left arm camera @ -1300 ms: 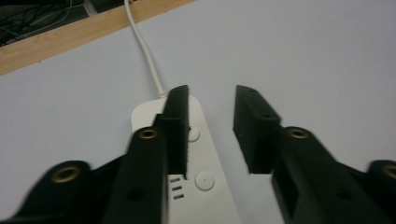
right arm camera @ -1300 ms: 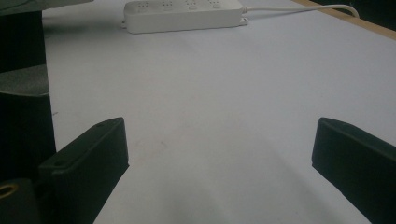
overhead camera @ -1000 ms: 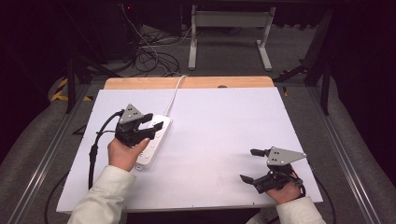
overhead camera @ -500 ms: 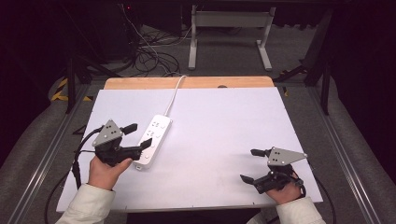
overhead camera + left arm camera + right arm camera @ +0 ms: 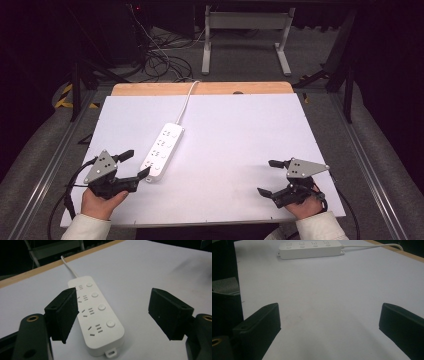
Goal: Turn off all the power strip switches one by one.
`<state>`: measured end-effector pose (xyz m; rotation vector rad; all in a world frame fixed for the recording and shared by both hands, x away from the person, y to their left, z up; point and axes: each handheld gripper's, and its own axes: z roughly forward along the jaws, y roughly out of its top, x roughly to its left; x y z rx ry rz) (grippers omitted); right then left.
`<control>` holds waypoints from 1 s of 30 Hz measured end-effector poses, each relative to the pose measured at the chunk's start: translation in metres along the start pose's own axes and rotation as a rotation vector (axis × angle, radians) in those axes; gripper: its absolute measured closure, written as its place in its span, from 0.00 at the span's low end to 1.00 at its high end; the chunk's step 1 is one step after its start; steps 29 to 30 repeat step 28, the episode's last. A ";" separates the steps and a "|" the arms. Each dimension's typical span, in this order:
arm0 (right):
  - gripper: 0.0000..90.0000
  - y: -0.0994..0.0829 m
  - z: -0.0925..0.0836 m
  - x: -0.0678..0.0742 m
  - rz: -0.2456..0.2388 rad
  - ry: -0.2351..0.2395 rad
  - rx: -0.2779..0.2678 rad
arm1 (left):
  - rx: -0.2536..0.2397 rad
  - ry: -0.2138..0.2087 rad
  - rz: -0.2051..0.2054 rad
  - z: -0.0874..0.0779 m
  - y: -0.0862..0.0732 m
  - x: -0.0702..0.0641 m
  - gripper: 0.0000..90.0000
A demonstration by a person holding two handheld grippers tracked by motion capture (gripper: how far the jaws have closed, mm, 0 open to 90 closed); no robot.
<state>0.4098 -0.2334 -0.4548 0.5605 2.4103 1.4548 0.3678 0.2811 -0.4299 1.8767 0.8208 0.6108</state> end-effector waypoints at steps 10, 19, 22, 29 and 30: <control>0.05 -0.001 0.000 0.000 0.005 -0.002 -0.001 | 0.013 0.004 -0.022 -0.003 -0.032 0.004 0.26; 0.05 -0.002 -0.001 -0.002 0.016 0.000 0.000 | 0.035 0.008 -0.078 0.003 -0.043 0.010 0.27; 0.05 -0.003 -0.002 -0.003 0.019 -0.003 -0.004 | 0.042 0.042 -0.027 0.005 -0.043 0.010 0.26; 0.05 -0.003 -0.002 -0.002 0.020 -0.003 -0.001 | 0.027 0.025 -0.049 0.005 -0.043 0.013 0.23; 0.05 -0.003 -0.002 -0.002 0.020 -0.003 -0.001 | 0.027 0.025 -0.049 0.005 -0.043 0.013 0.23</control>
